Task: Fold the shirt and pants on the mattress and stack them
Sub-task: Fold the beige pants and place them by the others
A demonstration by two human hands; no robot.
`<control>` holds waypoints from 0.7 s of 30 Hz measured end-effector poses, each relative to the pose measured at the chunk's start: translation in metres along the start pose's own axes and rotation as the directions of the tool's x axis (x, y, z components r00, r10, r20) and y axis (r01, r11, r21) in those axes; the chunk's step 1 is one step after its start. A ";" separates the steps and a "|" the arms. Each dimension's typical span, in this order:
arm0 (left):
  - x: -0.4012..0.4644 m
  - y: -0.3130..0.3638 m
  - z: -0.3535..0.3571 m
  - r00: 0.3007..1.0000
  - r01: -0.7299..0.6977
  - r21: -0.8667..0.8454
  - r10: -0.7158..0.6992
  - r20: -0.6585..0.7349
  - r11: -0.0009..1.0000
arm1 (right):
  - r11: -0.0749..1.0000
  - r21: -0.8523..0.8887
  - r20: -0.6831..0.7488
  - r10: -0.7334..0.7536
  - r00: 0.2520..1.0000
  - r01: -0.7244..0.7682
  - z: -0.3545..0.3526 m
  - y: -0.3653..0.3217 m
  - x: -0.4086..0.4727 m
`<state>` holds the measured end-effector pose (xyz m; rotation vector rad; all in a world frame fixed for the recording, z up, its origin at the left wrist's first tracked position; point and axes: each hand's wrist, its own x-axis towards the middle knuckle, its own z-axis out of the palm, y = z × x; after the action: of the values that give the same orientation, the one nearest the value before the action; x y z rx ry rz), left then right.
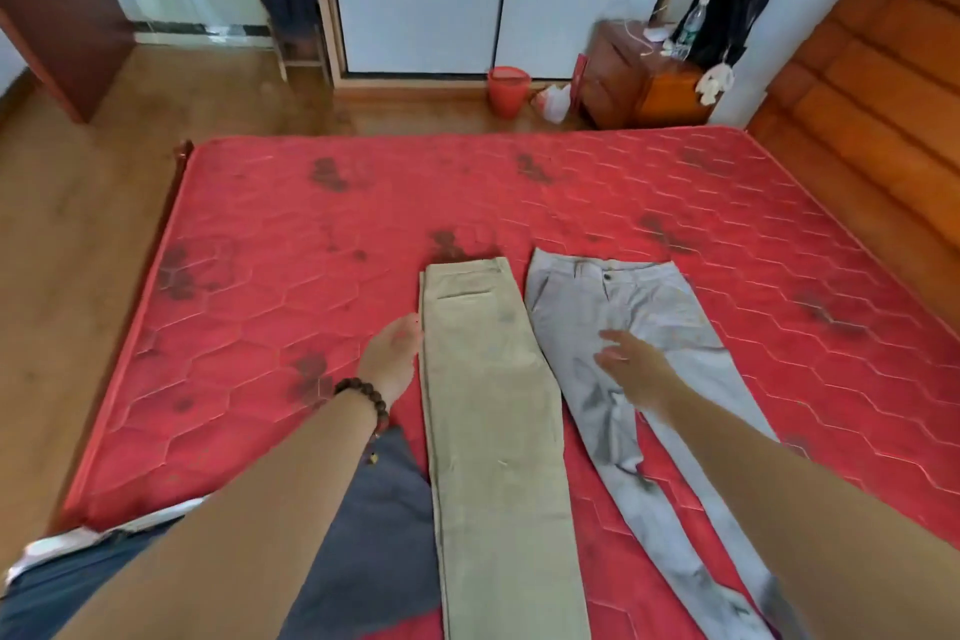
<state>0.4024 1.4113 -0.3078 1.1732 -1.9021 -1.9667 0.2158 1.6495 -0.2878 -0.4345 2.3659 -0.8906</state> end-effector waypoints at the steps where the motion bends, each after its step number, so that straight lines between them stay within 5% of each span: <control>1: 0.002 -0.021 0.008 1.000 -0.023 0.143 0.023 0.008 0.989 | 0.999 -0.048 0.042 0.001 0.999 0.001 0.018 0.019 0.000; 3: 0.005 -0.063 0.024 0.997 -0.077 0.396 0.068 0.036 0.915 | 0.976 -0.209 0.095 -0.050 0.994 0.069 0.057 0.055 0.003; 9: 0.029 -0.182 0.079 0.976 -0.217 0.791 0.142 0.165 0.572 | 0.765 -0.529 0.174 -0.325 0.929 0.367 0.172 0.137 0.034; 15: 0.045 -0.270 0.124 0.962 -0.256 0.933 0.166 0.219 0.253 | 0.605 -0.702 0.227 -0.309 0.924 0.375 0.251 0.189 0.065; 18: 0.028 -0.299 0.125 0.976 -0.177 0.966 0.161 0.147 0.190 | 0.606 -0.717 0.189 -0.307 0.933 0.345 0.271 0.205 0.052; 21: 0.008 -0.304 0.133 0.989 -0.085 0.967 0.135 0.053 0.240 | 0.621 -0.684 0.168 -0.377 0.911 0.383 0.272 0.208 0.028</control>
<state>0.4334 1.5624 -0.6021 1.1167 -3.1619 -0.3900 0.3396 1.6519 -0.6085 -1.2876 2.5822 -0.0644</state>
